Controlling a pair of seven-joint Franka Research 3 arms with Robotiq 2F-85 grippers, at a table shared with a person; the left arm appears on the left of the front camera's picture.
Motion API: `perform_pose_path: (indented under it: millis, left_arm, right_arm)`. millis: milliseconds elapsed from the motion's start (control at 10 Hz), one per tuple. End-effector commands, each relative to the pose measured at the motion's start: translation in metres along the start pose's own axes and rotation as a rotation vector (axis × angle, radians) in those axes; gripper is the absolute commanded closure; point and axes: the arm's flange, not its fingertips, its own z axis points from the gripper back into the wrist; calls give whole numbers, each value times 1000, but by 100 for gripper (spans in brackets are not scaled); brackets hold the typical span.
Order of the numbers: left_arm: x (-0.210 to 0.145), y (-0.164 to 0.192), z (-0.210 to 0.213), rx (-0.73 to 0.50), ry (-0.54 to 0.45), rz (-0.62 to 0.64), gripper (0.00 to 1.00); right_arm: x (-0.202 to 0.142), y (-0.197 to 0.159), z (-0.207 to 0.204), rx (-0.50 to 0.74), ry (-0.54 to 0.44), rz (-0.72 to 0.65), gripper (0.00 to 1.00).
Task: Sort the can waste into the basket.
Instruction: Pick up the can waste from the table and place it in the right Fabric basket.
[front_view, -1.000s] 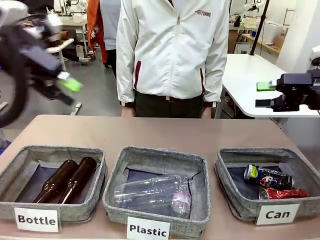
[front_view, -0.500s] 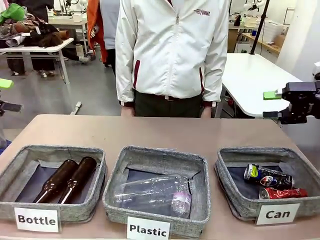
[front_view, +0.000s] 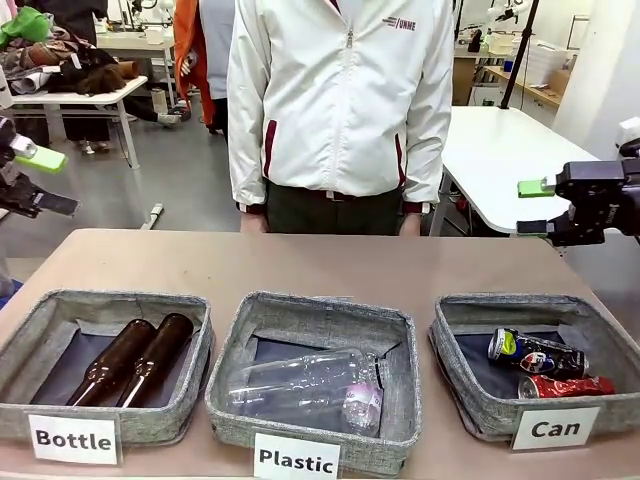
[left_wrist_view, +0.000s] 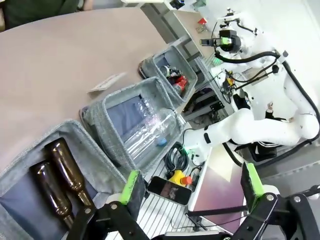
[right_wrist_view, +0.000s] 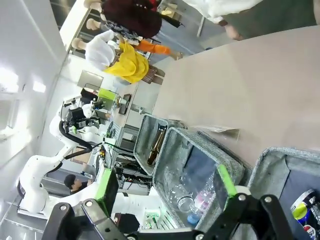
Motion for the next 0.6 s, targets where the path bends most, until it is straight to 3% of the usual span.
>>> perform_pose_path:
  millis: [0, 500]
  left_arm:
    - [-1, 2, 6, -9, -8, 9, 0]
    - [-1, 2, 6, -9, -8, 9, 0]
  right_arm:
    - [1, 1, -2, 18, -15, 18, 0]
    - [1, 1, -2, 18, -15, 18, 0]
